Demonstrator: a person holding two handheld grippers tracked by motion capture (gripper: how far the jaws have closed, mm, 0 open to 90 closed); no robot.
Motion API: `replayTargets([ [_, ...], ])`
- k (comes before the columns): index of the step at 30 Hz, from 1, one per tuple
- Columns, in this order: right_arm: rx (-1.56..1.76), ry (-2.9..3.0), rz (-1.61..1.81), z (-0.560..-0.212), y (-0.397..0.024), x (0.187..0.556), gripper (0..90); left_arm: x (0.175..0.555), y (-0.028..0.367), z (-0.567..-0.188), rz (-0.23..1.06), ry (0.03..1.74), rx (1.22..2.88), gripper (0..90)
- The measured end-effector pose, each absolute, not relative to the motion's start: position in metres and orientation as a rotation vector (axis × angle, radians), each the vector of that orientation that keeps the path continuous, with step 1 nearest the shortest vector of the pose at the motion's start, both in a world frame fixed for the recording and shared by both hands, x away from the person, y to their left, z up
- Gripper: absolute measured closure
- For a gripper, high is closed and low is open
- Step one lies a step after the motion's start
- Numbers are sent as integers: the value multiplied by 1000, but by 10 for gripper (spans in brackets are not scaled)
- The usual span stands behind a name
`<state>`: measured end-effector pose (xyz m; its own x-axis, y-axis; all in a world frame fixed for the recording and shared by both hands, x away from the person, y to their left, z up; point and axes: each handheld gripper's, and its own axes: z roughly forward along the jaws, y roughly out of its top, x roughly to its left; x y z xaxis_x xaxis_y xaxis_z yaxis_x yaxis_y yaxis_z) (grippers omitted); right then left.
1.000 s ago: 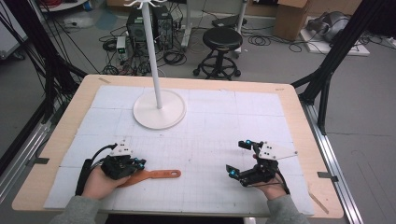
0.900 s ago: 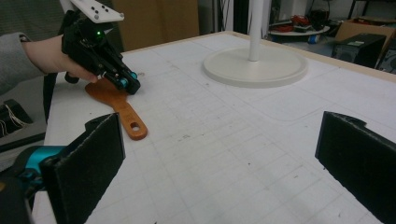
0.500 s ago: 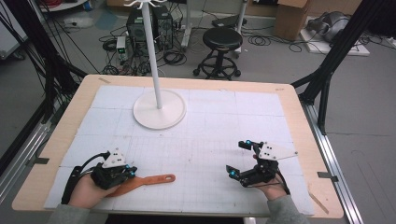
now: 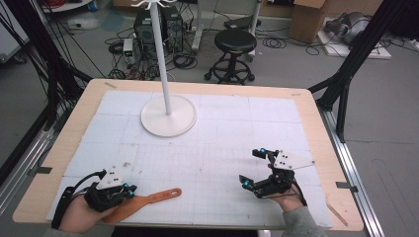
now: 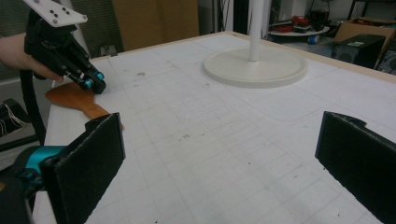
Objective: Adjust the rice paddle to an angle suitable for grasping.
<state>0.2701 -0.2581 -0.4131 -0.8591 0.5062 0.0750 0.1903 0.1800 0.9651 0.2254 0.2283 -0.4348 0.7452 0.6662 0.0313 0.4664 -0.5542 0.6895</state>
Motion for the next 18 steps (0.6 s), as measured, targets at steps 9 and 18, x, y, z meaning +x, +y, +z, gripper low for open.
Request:
replayTargets([
  [9,674,2192,1733,-413,-259,271,0,217,194,-420,242,677,2167,896],
  [18,671,2198,1733,-413,-259,271,0,211,173,-429,199,587,2256,896],
])
